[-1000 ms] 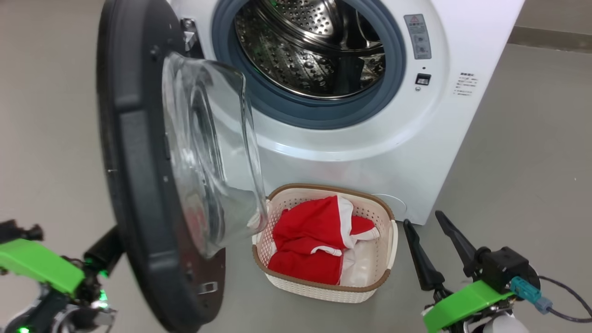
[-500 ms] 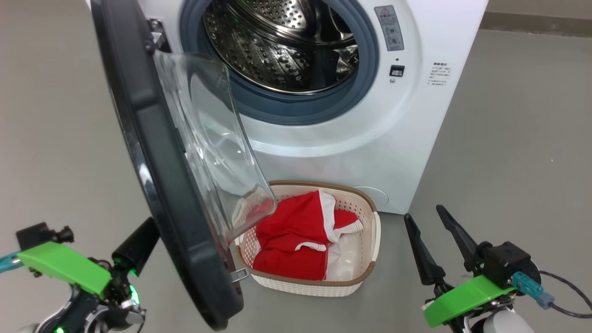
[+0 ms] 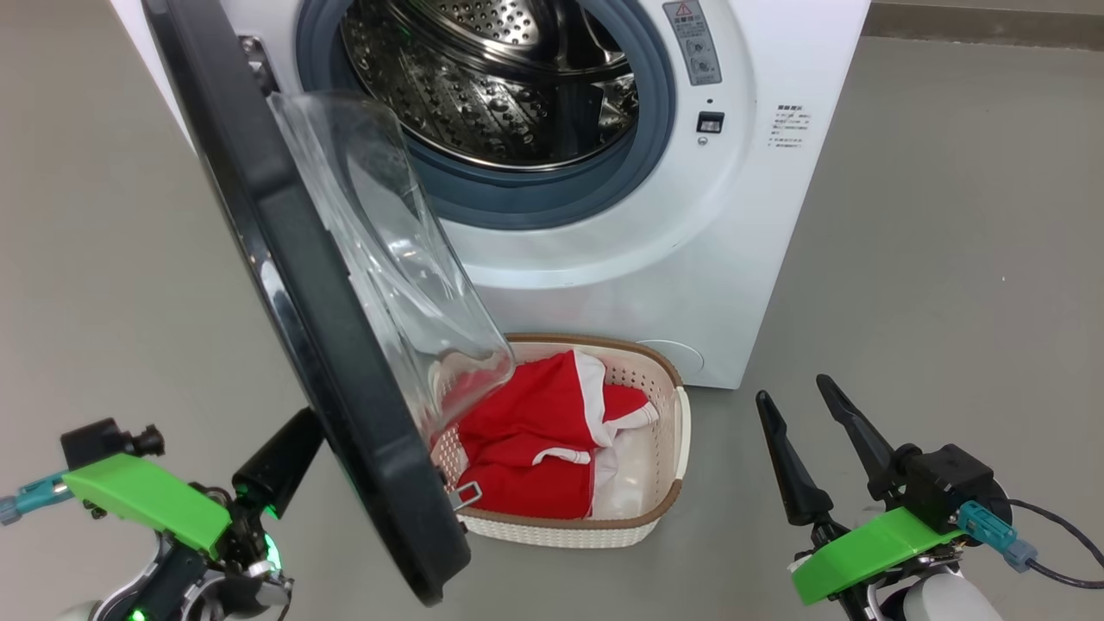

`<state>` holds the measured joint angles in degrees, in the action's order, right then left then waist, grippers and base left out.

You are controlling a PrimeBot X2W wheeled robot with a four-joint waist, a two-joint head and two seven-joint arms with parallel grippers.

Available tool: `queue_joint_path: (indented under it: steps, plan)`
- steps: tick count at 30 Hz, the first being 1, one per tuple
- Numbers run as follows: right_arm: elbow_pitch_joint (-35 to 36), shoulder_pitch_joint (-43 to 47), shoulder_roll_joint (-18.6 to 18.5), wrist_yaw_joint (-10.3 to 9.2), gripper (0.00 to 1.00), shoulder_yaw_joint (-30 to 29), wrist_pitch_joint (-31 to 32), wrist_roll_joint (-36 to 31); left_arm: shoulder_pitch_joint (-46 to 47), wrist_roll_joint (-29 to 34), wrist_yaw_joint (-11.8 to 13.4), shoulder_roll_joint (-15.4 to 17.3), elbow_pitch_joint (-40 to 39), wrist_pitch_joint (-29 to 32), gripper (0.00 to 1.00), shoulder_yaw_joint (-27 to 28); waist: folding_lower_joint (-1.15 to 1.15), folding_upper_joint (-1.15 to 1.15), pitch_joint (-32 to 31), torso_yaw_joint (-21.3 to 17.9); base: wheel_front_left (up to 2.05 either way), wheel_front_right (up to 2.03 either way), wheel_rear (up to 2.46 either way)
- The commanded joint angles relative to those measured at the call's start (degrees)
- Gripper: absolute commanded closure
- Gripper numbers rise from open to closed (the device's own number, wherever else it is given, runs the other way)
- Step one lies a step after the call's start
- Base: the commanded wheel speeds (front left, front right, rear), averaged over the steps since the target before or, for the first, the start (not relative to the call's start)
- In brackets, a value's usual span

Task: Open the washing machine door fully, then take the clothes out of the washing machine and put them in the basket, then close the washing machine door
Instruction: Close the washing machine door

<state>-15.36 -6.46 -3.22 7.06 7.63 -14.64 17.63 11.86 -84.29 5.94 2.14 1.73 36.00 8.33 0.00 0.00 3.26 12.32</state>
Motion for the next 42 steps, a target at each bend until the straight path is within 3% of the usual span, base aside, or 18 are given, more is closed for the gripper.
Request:
queue_joint_path:
  steps: [1, 4, 5, 6, 13, 15, 18, 21, 22, 24, 25, 29, 36, 42]
  plan:
    - [1.46, -2.21, -0.11, 0.43, 0.00, 0.86, -0.36, 0.10, 1.19, -0.54, -0.82, 0.74, -1.18, -0.21, 1.00, 1.25, 0.00, 0.00, -0.07, -0.11, 0.00, 0.00, 0.00]
    - [1.40, -2.21, -0.08, 0.43, 0.00, 0.84, -0.36, 0.12, 0.89, 0.81, -1.90, 1.29, -1.08, -1.41, 0.97, 1.45, 0.00, 0.00, -0.18, -0.19, 0.00, 0.00, 0.00]
    - [1.41, -2.20, -0.06, 0.43, 0.00, 0.77, -0.36, 0.13, 0.72, 1.70, -2.76, 1.43, -1.22, -2.43, 0.53, 1.63, 0.00, 0.00, -0.22, -0.17, 0.00, 0.00, 0.00]
    - [1.42, -2.17, -0.05, 0.43, 0.00, 0.69, -0.36, 0.14, 0.51, 2.06, -3.21, 1.41, -1.13, -3.26, 0.00, 1.88, 0.00, 0.00, -0.26, -0.14, 0.00, 0.00, 0.00]
    - [1.37, -1.92, 0.05, 0.43, 0.00, 0.50, -0.36, 0.24, -1.08, 6.64, -9.88, 1.38, -2.07, -12.10, 0.00, 4.44, 0.00, 0.00, -0.49, 0.32, 0.00, 0.00, 0.00]
    - [1.46, -1.84, 0.08, 0.43, 0.00, 0.38, -0.36, 0.25, -1.82, 12.59, -11.48, 2.43, -2.09, -17.72, 0.00, 5.05, 0.00, 0.00, -0.42, 0.49, 0.00, 0.00, 0.00]
    - [1.55, -1.71, 0.10, 0.43, 0.00, 0.22, -0.36, 0.23, -3.10, 26.69, -12.66, 5.67, -1.48, -27.67, 0.00, 3.15, 0.00, 0.00, -0.24, 0.79, 0.00, 0.00, 0.00]
    - [1.51, -1.60, 0.12, 0.43, 0.00, 0.20, -0.36, 0.26, -4.30, 39.49, -13.11, 7.92, -0.19, -38.30, 0.00, -0.57, 0.00, 0.00, -0.22, 1.06, 0.00, 0.00, 0.00]
    - [1.51, -1.60, 0.12, 0.43, 0.00, 0.20, -0.36, 0.26, -4.30, 39.49, -13.11, 7.92, -0.19, -38.30, 0.00, -0.57, 0.00, 0.00, -0.22, 1.06, 0.00, 0.00, 0.00]
    - [1.60, -1.42, 0.14, 0.43, 0.00, 0.29, -0.36, 0.19, -5.08, 46.28, -13.18, 8.91, 1.73, -44.69, 0.00, -2.54, 0.00, 0.00, -0.31, 1.16, 0.00, 0.00, 0.00]
    - [1.55, -1.33, 0.15, 0.43, 0.00, 0.42, -0.36, 0.24, -5.64, 52.17, -12.66, 9.55, 4.01, -48.90, 0.00, -3.62, 0.00, 0.00, -0.47, 1.17, 0.00, 0.00, 0.00]
    - [1.21, -1.31, 0.18, 0.43, 0.00, 0.68, -0.36, 0.45, -6.08, 59.96, -11.11, 8.51, 6.37, -50.90, 0.00, -2.86, 0.00, 0.00, -0.75, 1.13, 0.00, 0.00, 0.00]
    - [0.93, -1.37, 0.20, 0.43, 0.00, 0.89, -0.36, 0.54, -9.38, 72.93, -11.04, 5.52, 4.05, -50.98, 0.00, 1.24, 0.00, 0.00, -0.80, 0.83, 0.00, 0.00, 0.00]
    - [0.89, -1.39, 0.22, 0.43, 0.00, 1.16, -0.36, 0.73, -11.55, 76.41, -11.43, 3.03, 5.01, -50.99, 0.00, 3.36, 0.00, 0.00, -0.68, 0.58, 0.00, 0.00, 0.00]
